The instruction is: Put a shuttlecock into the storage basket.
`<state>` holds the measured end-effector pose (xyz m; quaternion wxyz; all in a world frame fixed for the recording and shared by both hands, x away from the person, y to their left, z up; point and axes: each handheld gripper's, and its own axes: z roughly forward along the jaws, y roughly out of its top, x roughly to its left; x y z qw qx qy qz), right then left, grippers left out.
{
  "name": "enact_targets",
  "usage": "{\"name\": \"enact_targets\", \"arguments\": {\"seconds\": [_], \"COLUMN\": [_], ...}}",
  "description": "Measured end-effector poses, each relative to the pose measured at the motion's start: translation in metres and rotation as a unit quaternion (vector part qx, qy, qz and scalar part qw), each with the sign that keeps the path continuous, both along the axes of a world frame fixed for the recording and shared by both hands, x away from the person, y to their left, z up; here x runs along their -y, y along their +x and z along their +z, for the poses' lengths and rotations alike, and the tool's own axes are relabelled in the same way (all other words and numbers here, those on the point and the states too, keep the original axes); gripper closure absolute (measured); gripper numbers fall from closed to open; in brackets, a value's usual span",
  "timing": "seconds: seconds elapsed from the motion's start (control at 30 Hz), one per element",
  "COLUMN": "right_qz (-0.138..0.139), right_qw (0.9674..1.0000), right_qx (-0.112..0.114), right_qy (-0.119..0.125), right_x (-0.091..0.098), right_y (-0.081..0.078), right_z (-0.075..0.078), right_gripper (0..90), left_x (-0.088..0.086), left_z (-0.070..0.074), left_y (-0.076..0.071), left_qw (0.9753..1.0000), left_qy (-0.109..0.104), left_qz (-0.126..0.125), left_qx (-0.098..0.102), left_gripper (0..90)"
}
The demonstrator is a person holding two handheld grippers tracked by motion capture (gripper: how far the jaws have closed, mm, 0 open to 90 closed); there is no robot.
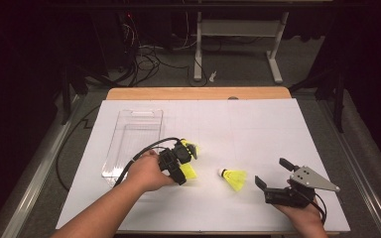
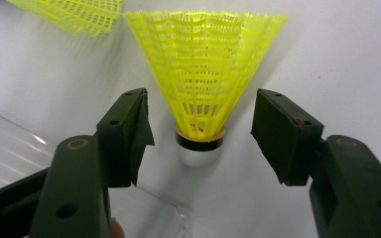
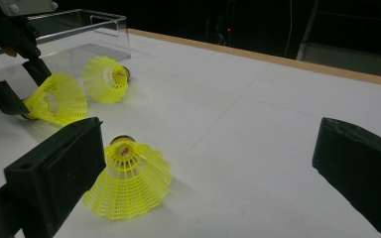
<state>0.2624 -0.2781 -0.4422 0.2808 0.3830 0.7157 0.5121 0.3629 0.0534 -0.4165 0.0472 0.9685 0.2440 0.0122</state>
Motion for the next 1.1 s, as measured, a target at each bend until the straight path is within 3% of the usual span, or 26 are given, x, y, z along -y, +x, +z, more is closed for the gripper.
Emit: {"name": "enact_targets", "arguments": {"seconds": [0.17, 0.63, 1.0, 1.1], "right_qz": [0.001, 0.0, 0.001, 0.001], "right_qw": [1.0, 1.0, 1.0, 1.0], "right_qx": [-0.002, -0.002, -0.001, -0.003], "right_qy": [0.001, 0.003, 0.002, 0.002], "right_x": [0.0, 0.001, 0.001, 0.001], "right_y": [0.0, 0.0, 0.0, 0.0], "right_z": [0.0, 0.0, 0.0, 0.0], "right_gripper": [0.3, 0.3, 0.5, 0.5], "left_x": [0.005, 0.012, 0.011, 0.009], "left_z": [-0.003, -0.017, -0.016, -0.012], "left_y": [0.0, 0.002, 0.002, 0.001], "left_qw": [0.9999, 0.9994, 0.9995, 0.9997], "left_qy": [0.006, 0.024, 0.024, 0.014], "left_qz": [-0.005, -0.017, -0.004, -0.002], "left_qx": [0.007, -0.017, -0.02, -0.019], "left_gripper": [41.5, 45.1, 53.6, 54.4]}}
